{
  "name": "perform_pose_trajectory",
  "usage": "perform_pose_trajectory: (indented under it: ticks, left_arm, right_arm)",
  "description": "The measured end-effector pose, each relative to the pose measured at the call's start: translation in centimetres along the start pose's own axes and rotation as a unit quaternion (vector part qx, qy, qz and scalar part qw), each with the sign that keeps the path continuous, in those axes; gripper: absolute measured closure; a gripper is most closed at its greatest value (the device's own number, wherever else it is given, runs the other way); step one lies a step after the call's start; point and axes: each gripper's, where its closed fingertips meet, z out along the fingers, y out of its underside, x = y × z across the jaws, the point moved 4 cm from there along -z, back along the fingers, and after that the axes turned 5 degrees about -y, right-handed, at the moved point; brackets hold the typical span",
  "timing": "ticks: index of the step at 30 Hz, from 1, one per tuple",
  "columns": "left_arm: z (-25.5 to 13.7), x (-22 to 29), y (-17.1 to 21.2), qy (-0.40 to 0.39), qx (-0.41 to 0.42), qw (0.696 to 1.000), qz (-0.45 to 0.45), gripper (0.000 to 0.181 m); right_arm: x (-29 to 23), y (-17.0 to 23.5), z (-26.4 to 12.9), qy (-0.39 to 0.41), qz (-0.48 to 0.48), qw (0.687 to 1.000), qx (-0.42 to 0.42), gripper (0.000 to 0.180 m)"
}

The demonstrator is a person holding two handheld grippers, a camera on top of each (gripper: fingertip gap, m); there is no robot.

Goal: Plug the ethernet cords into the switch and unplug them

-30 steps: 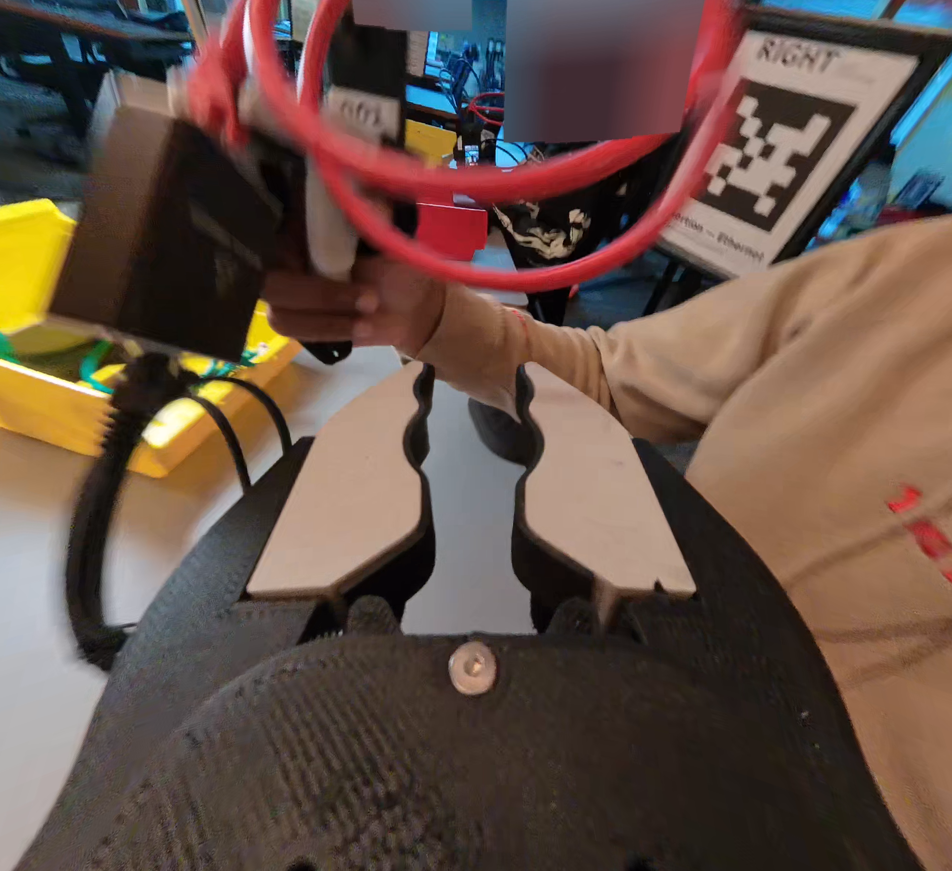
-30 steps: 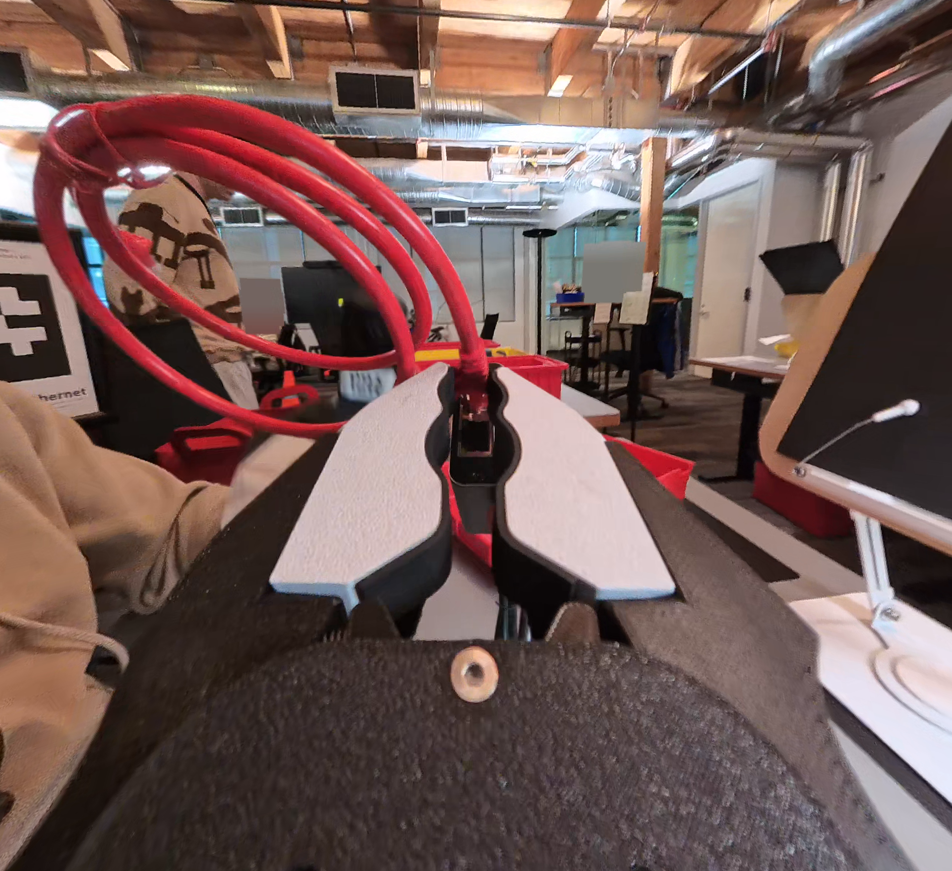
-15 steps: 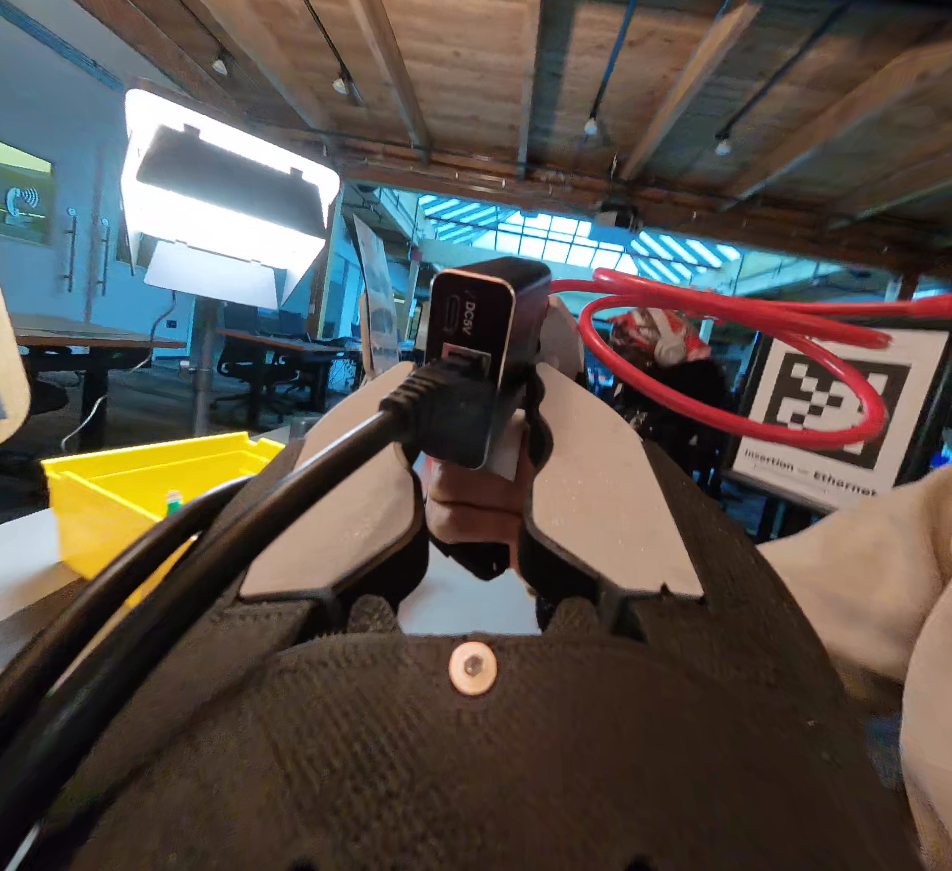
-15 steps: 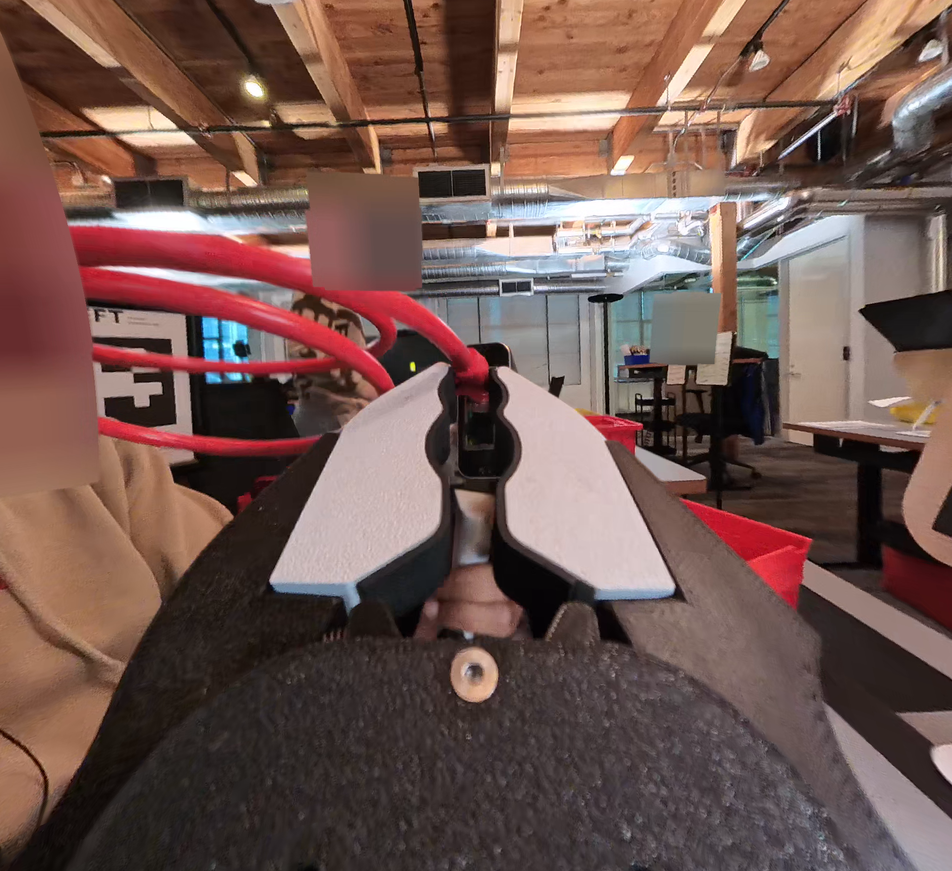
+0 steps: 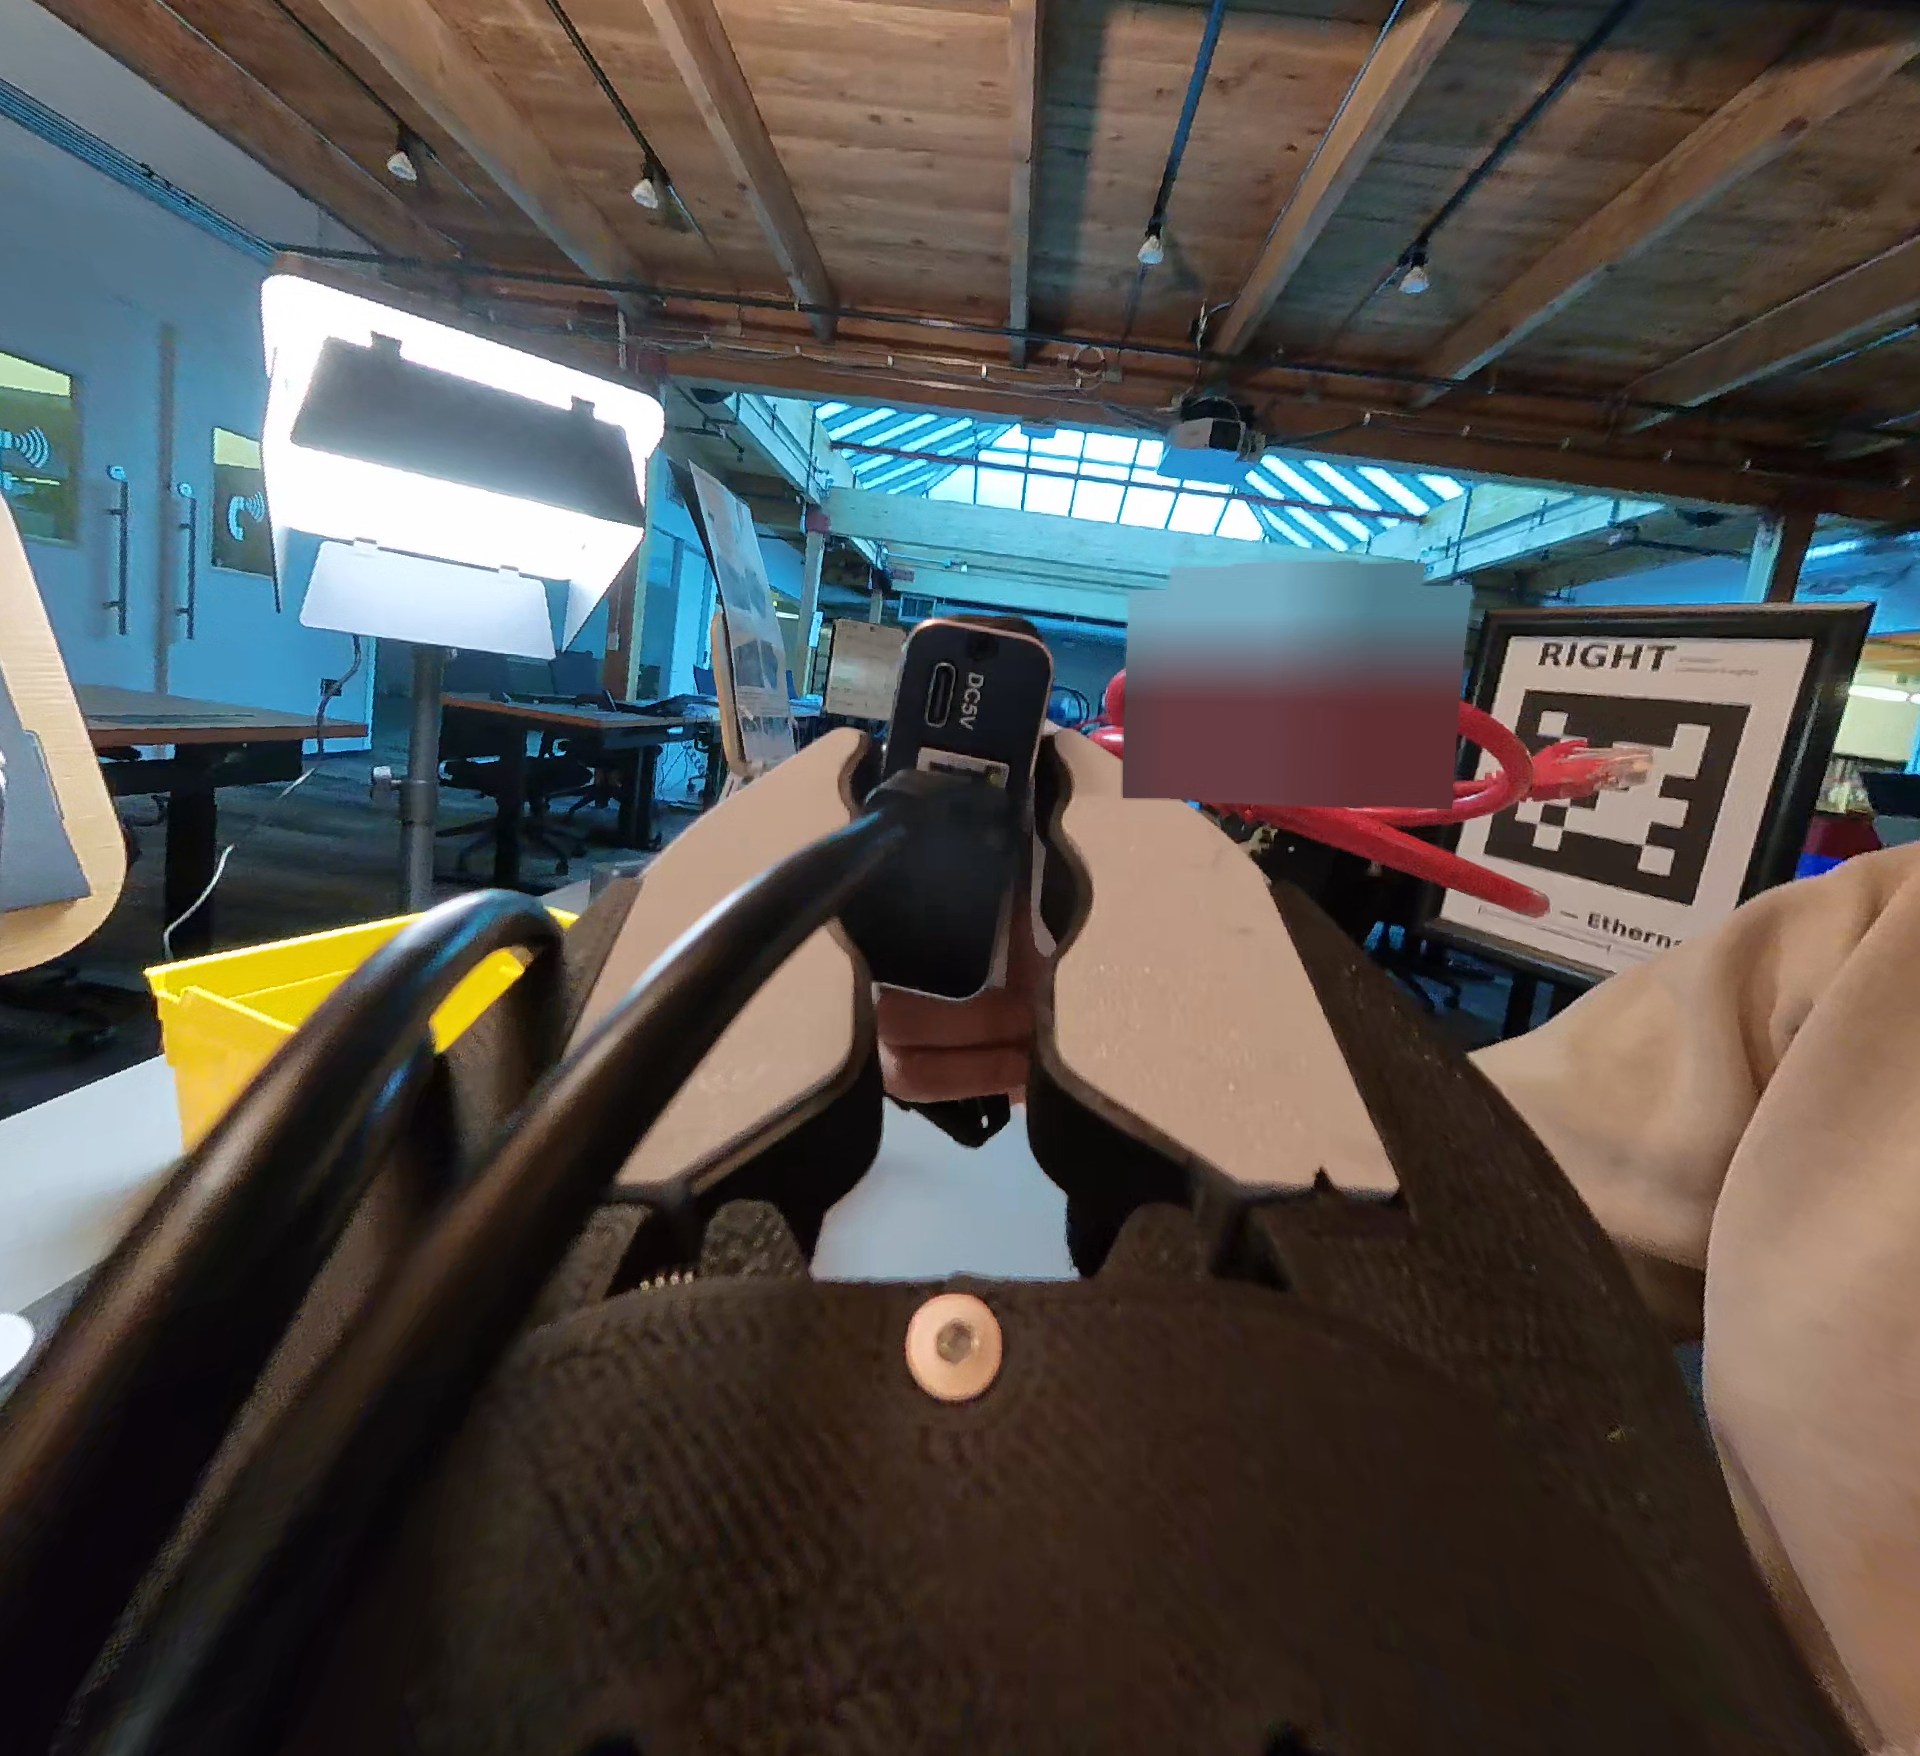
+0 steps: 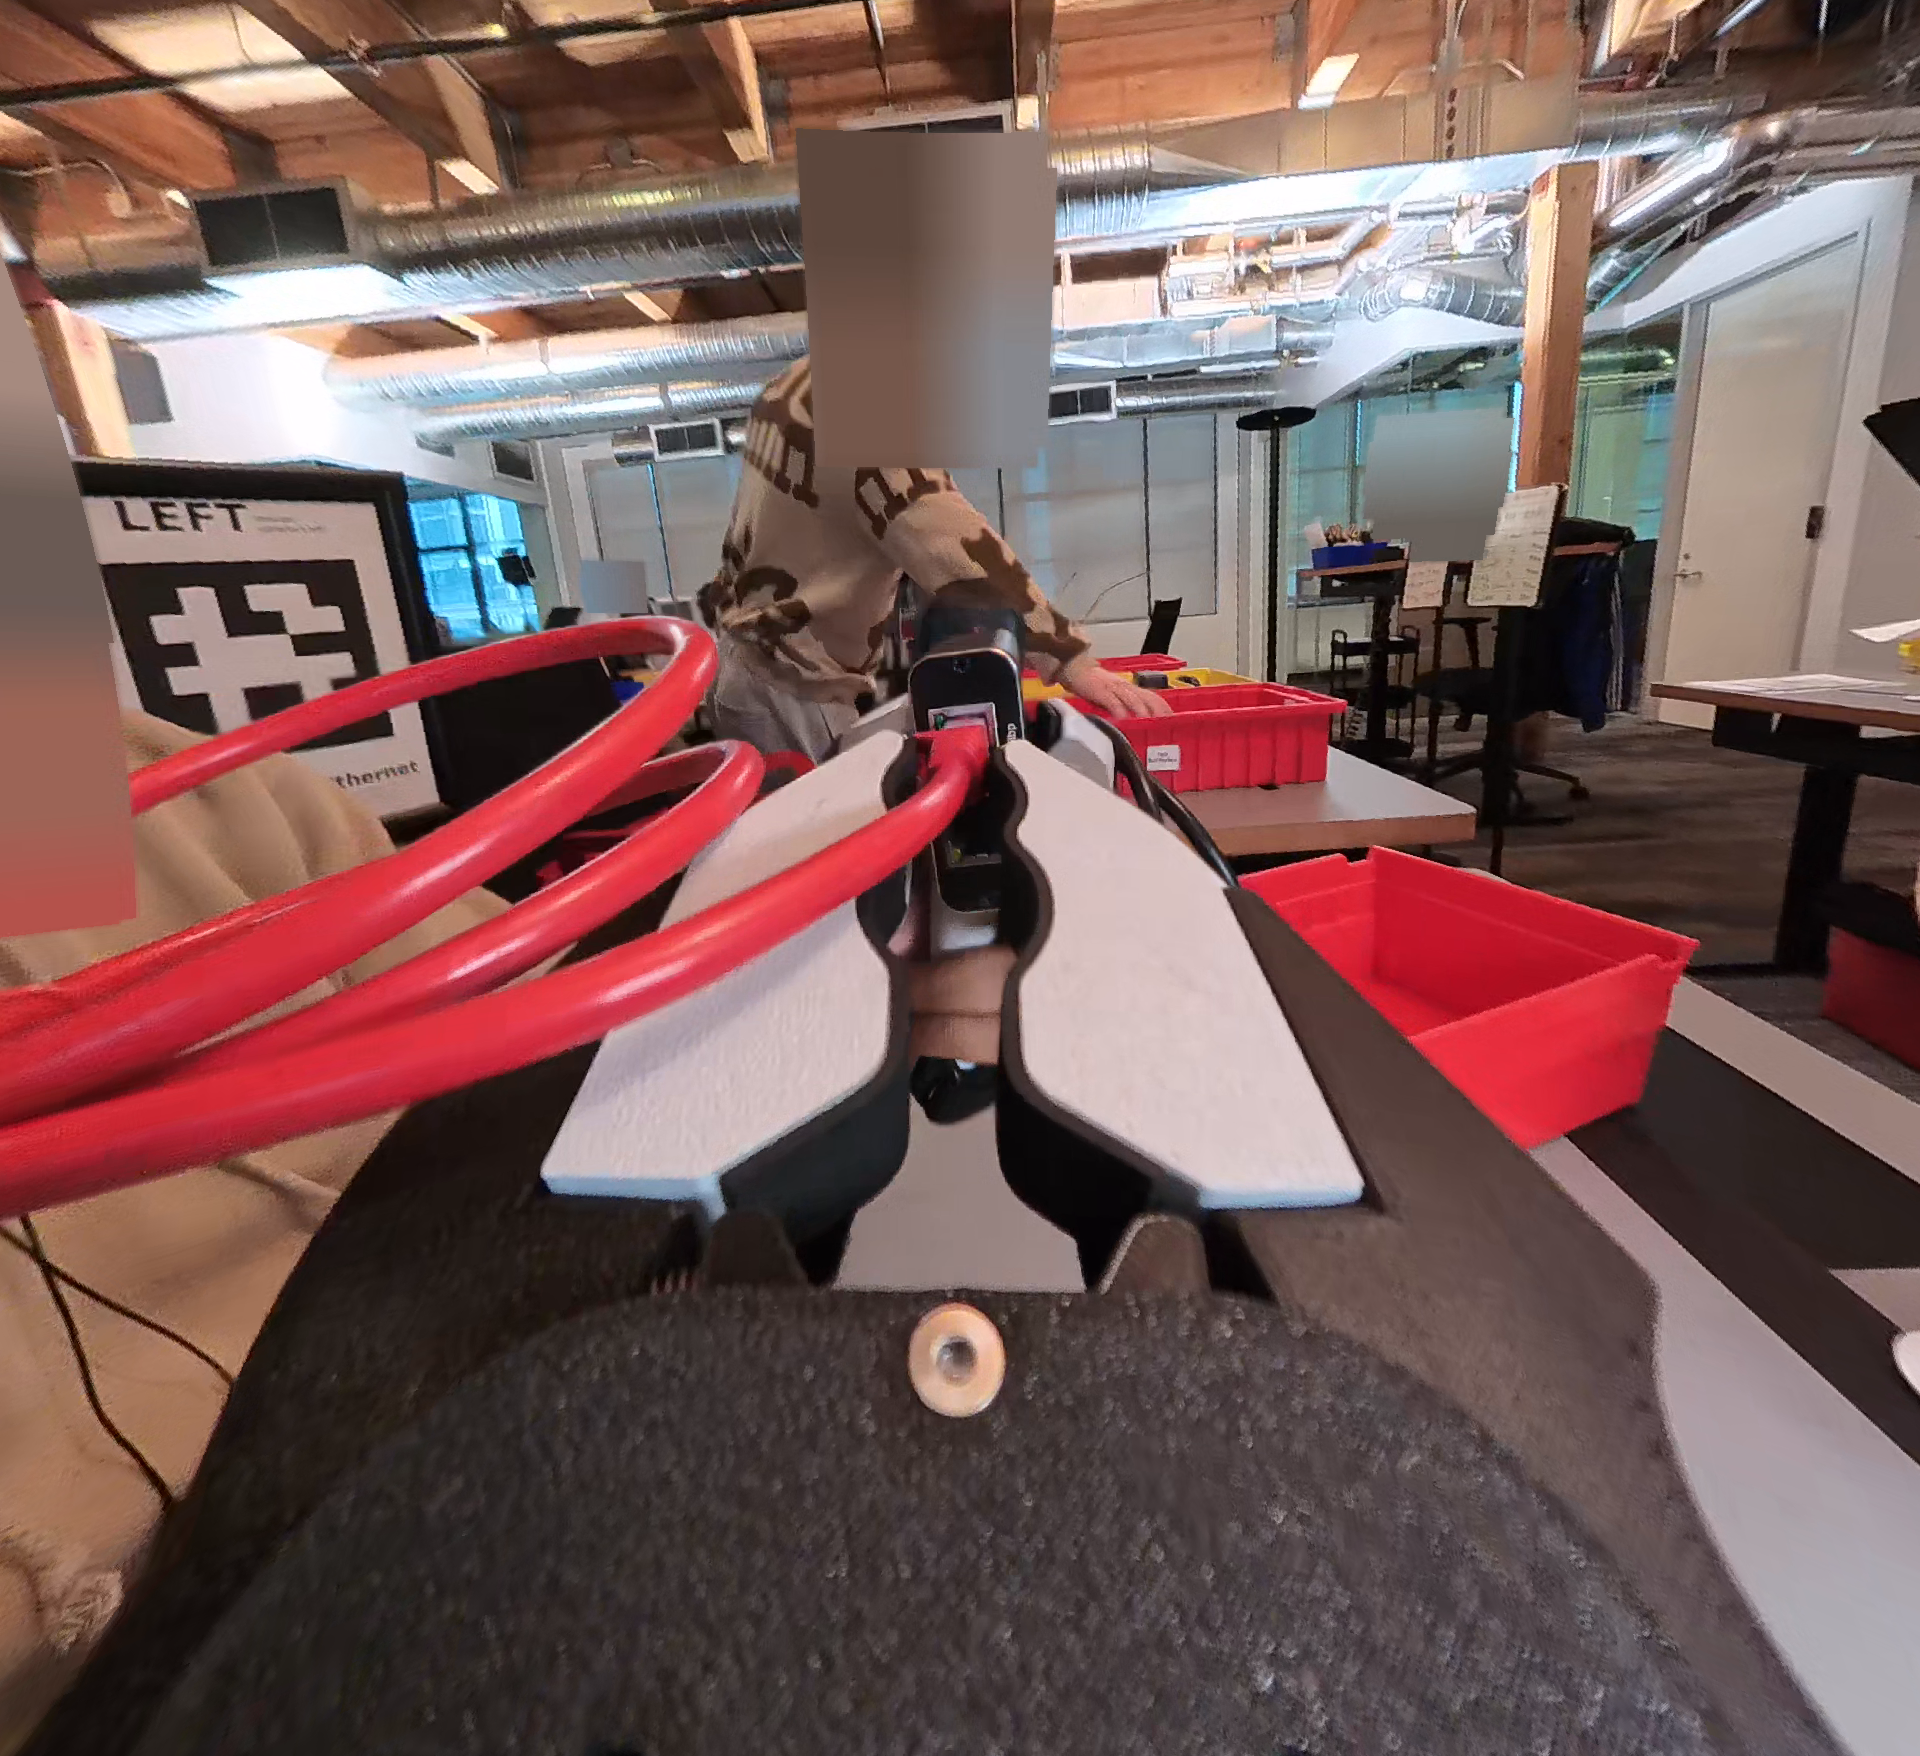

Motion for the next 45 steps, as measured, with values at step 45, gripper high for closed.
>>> perform_pose_trajectory:
  ticks: [45]
  left_arm:
    - [0.4, 0.9, 0.9, -0.04, -0.092, 0.992, 0.077, 0.149]
  right_arm:
    - [-0.5, 1.0, 1.6, 0.017, 0.0, 1.0, -0.023, 0.163]
